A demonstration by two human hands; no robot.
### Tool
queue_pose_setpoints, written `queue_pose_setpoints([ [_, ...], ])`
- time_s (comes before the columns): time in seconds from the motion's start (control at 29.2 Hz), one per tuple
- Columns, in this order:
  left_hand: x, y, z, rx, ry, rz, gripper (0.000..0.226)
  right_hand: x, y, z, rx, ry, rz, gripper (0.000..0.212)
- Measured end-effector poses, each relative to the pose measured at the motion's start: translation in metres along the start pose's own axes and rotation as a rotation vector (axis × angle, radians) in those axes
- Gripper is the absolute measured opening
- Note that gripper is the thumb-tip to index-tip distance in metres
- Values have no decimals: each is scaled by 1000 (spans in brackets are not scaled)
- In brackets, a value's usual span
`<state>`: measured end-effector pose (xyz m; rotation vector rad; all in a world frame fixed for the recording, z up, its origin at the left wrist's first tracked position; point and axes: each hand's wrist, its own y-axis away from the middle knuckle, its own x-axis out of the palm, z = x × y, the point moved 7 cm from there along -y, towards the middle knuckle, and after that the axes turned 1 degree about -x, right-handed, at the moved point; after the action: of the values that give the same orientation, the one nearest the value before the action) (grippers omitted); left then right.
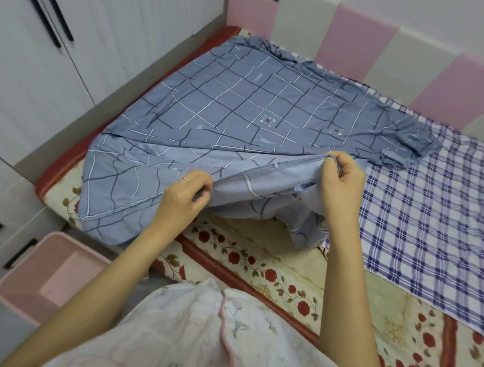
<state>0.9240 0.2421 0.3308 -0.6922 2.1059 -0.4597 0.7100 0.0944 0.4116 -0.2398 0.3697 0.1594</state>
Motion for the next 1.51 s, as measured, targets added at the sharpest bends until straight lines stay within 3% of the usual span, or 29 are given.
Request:
queue_pose_setpoints([
  [0.65, 17, 8, -9, 29, 71, 48, 17, 4, 2, -13, 29, -95, 64, 19],
  [1.06, 43, 1, -12, -425, 449, 254, 36, 6, 3, -19, 56, -136, 80, 20],
  [1.13, 46, 1, -14, -449, 491, 249, 34, 7, 4, -18, 47, -148, 84, 19],
  [1.23, 47, 0, -18, -418, 532, 255, 4, 4, 4, -17, 44, -159, 80, 20],
  [1.34, 45, 0, -15, -411, 546, 235, 16, 1, 4, -17, 20, -153, 91, 20],
  [1.51, 37, -3, -7, -496, 624, 146, 12, -6, 6, -18, -51, -110, 148, 26],
])
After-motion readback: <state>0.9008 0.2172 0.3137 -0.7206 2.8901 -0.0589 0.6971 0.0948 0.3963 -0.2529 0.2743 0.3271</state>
